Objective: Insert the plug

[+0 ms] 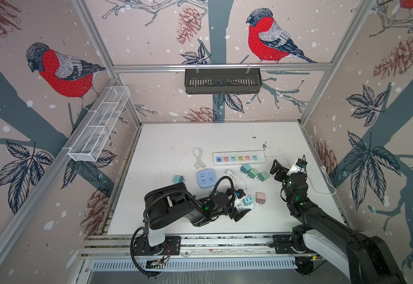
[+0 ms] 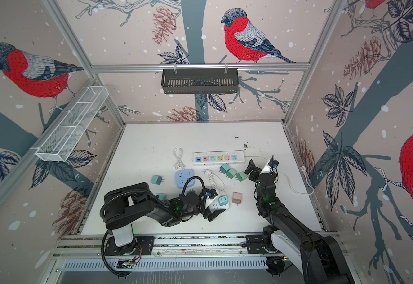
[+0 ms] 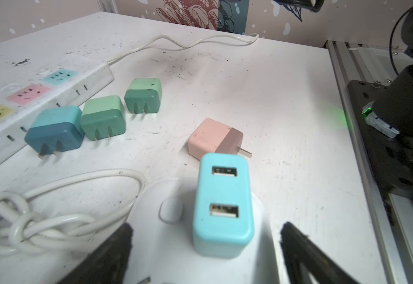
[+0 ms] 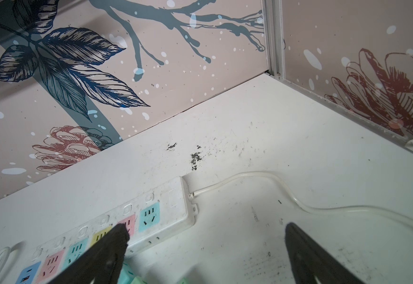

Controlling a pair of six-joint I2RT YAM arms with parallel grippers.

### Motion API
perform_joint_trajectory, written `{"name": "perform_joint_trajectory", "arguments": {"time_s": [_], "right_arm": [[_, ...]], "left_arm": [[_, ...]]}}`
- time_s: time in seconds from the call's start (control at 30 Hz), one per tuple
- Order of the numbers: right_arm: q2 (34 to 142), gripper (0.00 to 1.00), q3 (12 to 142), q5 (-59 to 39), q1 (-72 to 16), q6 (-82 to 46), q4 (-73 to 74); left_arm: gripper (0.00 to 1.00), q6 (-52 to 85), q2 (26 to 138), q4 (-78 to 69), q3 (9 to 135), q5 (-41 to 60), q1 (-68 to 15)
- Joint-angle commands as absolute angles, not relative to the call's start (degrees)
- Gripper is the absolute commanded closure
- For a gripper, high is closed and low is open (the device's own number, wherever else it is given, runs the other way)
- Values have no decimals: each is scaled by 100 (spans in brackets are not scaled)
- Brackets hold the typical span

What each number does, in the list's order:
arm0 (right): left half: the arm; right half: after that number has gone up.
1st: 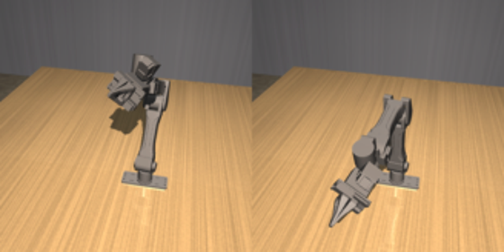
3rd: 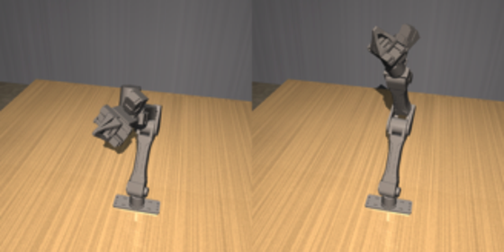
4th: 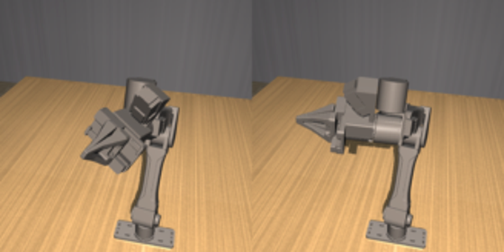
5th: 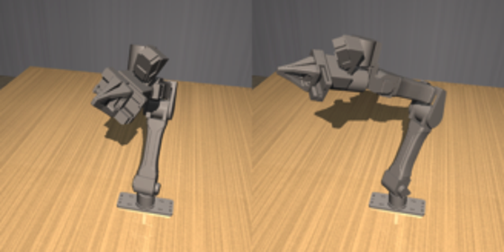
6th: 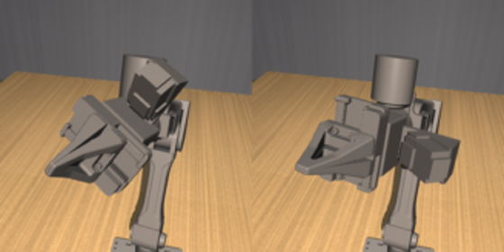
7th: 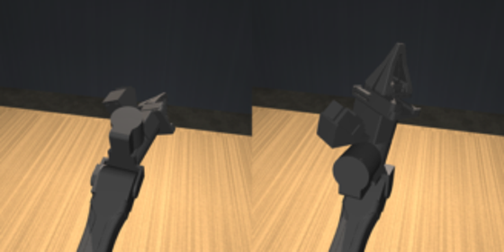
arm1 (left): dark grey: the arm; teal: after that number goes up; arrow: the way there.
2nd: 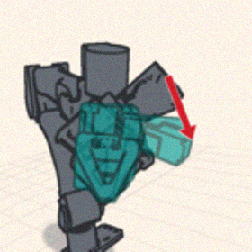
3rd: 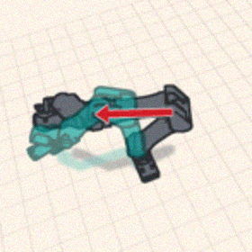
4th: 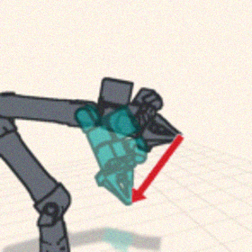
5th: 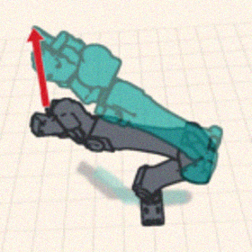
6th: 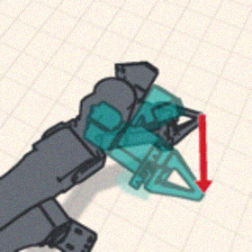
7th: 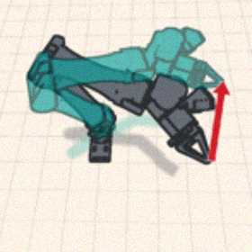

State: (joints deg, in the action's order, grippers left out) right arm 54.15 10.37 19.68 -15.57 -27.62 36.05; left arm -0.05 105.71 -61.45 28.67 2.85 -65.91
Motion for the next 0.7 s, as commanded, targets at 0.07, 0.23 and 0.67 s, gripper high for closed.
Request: {"name": "perform_joint_trajectory", "arguments": {"time_s": [0.07, 0.23, 0.67], "right_arm": [[5403, 1, 1037, 2074, -1564, -2701, 3694], [5404, 1, 1045, 2120, -1558, -2720, 3674], [4631, 9, 1524, 1852, -1952, -4010, 1137]], "left_arm": [[1, -168, 10309, -6548, 2728, 247, -6601], [1, -194, 9305, -5864, 2748, 190, -6599], [1, 259, 6100, -2996, 3757, -2625, -6500]]}}
